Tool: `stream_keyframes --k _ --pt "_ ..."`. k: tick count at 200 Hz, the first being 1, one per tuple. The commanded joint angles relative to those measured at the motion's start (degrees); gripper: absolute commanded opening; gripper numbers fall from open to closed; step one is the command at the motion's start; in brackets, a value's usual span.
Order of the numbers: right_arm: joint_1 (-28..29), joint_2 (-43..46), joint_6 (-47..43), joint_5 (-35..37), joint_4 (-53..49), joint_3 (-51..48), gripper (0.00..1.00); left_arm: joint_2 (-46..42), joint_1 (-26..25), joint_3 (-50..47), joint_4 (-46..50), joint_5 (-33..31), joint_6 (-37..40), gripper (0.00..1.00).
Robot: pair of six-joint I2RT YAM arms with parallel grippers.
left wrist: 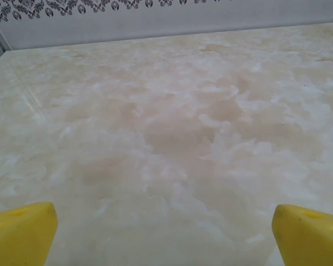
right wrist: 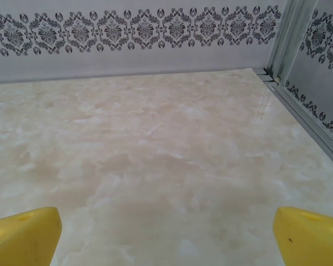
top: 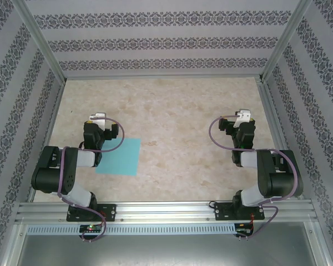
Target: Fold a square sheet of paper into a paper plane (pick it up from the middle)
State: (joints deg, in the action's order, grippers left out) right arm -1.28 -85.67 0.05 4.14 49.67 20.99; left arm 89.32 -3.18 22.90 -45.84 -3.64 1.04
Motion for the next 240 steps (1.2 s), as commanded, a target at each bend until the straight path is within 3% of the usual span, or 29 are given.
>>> stream_keyframes --k 1,181,196,215,240 --pt "-0.22 -0.29 0.34 -1.42 0.43 1.23 0.98 0.14 -0.53 0.99 -1.44 0.91 0.63 1.00" --pt "-0.21 0.02 0.29 -0.95 0.81 0.91 0.98 -0.03 -0.51 0.76 -1.85 0.90 0.59 1.00" --pt "-0.09 1.85 0.19 -0.73 0.97 0.28 0.98 -1.20 -0.52 0.66 -1.26 -1.99 -0.76 1.00" --pt "1.73 7.54 -1.02 2.55 -6.51 1.81 0.98 -6.35 -0.51 1.85 5.47 -4.43 -1.62 1.00" --pt "6.10 14.33 1.01 8.66 -26.79 8.81 0.98 -13.66 -0.51 6.56 20.29 -7.29 -5.44 1.00"
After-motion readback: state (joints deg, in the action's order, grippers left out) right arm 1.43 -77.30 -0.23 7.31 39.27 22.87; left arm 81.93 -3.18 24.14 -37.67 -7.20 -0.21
